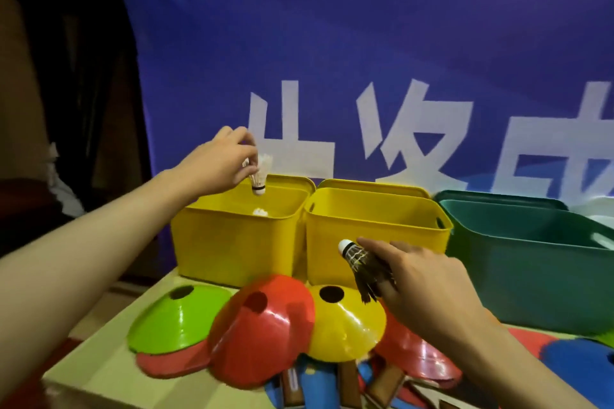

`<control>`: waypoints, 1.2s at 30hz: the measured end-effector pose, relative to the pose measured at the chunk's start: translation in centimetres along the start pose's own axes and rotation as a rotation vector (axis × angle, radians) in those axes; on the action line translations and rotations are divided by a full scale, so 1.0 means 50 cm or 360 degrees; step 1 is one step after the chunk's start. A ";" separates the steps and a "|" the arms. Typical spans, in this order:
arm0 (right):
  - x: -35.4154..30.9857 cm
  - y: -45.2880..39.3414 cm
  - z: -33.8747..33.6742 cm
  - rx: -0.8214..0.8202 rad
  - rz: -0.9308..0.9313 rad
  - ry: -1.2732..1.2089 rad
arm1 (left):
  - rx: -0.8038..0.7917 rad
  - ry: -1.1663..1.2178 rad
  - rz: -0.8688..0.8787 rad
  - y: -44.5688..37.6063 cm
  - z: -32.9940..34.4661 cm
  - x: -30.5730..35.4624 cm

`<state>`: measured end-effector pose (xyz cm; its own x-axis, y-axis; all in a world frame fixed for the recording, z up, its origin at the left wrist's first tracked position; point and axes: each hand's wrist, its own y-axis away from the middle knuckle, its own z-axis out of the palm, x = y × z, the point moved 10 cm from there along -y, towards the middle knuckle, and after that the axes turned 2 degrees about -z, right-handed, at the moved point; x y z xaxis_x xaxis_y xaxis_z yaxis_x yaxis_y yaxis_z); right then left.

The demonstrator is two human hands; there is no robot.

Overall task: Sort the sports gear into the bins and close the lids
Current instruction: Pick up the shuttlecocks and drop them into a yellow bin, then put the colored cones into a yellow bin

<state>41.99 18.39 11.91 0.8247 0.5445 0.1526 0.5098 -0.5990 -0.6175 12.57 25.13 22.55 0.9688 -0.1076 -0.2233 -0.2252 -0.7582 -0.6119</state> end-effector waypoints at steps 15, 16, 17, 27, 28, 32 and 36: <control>-0.080 -0.452 0.197 -0.0497 0.0247 -0.0474 | -0.0674 0.0100 -0.0001 0.133 0.112 -0.035; -0.079 -0.457 0.210 -0.0551 0.0256 -0.0460 | -0.0692 0.0095 0.0017 0.142 0.108 -0.030; -0.075 -0.452 0.212 -0.0547 0.0263 -0.0447 | -0.0707 0.0109 0.0032 0.149 0.109 -0.023; 0.124 -0.107 0.183 -0.0585 0.0202 -0.0168 | -0.0839 0.0180 0.0304 0.122 0.171 0.176; 0.147 -0.072 0.173 -0.0609 0.0199 -0.0139 | -0.0844 0.0196 0.0333 0.122 0.171 0.198; 0.219 0.035 0.155 -0.0654 0.0251 -0.0095 | -0.0895 0.0198 0.0411 0.126 0.180 0.272; 0.261 0.105 0.151 -0.0708 0.0241 -0.0045 | -0.0927 0.0162 0.0537 0.137 0.196 0.345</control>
<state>53.59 26.80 4.83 0.8941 0.4436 0.0614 0.4447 -0.8631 -0.2396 26.74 24.38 7.08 0.8666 -0.4375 -0.2400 -0.4521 -0.8919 -0.0064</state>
